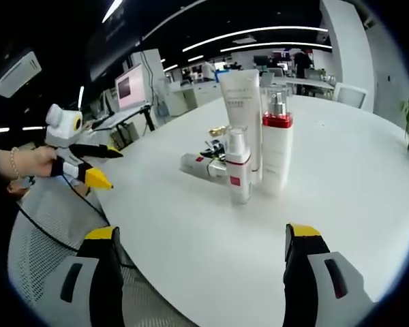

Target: Arrange the skincare products in the storage area until every visible bottle or jar stands upright without overlapping.

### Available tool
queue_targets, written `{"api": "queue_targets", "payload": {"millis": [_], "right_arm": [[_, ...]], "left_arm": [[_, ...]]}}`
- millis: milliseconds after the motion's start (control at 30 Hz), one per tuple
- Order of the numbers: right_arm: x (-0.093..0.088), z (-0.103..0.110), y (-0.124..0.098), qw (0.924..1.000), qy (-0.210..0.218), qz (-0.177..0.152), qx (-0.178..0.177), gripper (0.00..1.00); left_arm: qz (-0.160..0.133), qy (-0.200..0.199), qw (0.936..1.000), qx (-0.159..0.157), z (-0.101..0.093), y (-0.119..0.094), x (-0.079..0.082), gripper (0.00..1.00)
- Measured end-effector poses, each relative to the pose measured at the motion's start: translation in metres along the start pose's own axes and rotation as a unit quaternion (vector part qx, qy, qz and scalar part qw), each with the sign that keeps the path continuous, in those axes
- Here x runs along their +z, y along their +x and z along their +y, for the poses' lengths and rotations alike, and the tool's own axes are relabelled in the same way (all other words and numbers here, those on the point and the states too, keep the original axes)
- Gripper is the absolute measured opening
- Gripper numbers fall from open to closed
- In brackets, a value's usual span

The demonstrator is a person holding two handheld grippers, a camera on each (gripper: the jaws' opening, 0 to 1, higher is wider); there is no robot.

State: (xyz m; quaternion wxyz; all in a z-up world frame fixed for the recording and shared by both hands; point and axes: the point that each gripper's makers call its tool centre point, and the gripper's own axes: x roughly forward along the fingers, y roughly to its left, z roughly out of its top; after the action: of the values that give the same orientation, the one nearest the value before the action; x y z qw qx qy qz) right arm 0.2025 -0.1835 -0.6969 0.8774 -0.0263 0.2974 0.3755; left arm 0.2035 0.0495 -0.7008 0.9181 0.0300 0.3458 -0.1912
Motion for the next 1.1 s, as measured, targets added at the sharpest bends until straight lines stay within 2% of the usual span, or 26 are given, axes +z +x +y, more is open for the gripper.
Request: {"api": "queue_targets", "payload": {"millis": [100,267,433,567,800,1100], "right_arm": [[0.0,0.001,0.0,1.0,0.0,0.001,0.001,0.99],[0.0,0.001,0.0,1.0,0.005,0.001,0.003,0.99],[0.0,0.001,0.001,1.0,0.006,0.0,0.006,0.99],[0.0,0.005,0.001,0.9999,0.002,0.003,0.012,0.99],[-0.001,0.008,0.002,0.9998,-0.003,0.006,0.017,0.97],[0.0,0.004,0.002,0.9999,-0.002,0.006,0.009,0.98]], "left_arm": [[-0.008,0.002,1.0,0.004,0.002,0.001,0.005,0.96],[0.003,0.004,1.0,0.005,0.002,0.004,-0.002,0.95],[0.007,0.0,0.9999,0.008,0.003,0.005,-0.002,0.95],[0.018,0.011,0.9997,0.008,0.002,0.008,-0.002,0.95],[0.024,0.047,0.9986,-0.009,-0.006,0.012,0.013,0.94],[0.031,0.106,0.9926,-0.051,-0.017,0.034,0.034,0.87]]}}
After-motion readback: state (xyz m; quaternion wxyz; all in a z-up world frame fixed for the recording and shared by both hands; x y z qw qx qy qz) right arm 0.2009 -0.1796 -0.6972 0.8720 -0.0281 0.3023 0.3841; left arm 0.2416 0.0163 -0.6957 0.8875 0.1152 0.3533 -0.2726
